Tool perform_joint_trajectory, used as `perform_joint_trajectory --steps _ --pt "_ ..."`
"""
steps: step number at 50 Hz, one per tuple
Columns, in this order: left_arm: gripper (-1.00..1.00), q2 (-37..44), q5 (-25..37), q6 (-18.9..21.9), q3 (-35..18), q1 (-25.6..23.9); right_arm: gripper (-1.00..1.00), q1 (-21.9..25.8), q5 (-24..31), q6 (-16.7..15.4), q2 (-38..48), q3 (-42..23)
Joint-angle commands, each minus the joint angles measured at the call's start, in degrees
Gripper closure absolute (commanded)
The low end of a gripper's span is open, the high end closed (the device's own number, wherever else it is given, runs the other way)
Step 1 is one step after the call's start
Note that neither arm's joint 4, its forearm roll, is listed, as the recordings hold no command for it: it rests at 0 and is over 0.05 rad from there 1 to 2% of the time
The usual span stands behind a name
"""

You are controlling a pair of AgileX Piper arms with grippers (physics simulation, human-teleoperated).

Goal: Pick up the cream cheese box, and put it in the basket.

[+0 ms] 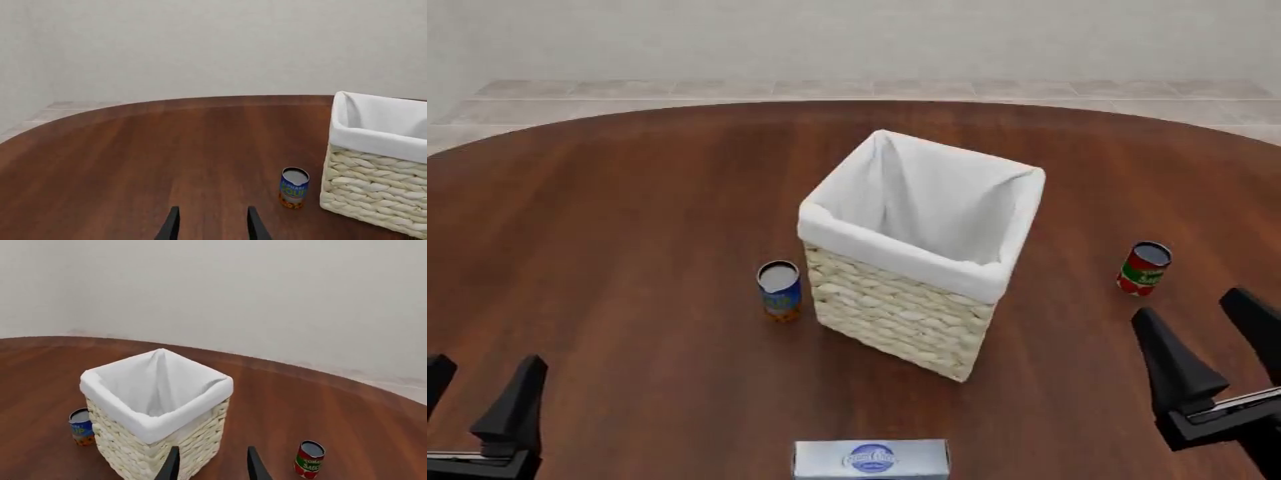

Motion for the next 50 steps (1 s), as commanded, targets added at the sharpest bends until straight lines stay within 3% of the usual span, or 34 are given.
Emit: perform_joint_trajectory --steps 1,7,20,33,37,50 --pt "-1.0 0.7 -0.6 0.1 0.0 -0.1 -1.0 5.1 -3.7 -3.4 7.8 -3.3" --pt "-1.0 0.9 -0.8 0.1 0.0 -0.2 -1.0 5.9 -4.0 -4.8 9.5 -4.3" --pt "-1.0 0.0 0.1 0.2 0.0 -0.5 -1.0 13.2 -1.1 -8.7 11.6 -6.3" --pt "-1.0 -0.4 0.4 0.1 0.0 -0.5 -1.0 17.0 2.7 -9.9 10.0 -6.7" --pt "-1.0 -0.5 0.5 0.1 0.0 -0.5 -1.0 18.1 2.5 -11.7 11.6 -6.5" --pt "-1.0 -0.6 0.6 0.1 -0.1 -0.4 -1.0 21.6 4.3 -13.2 14.5 -8.8"
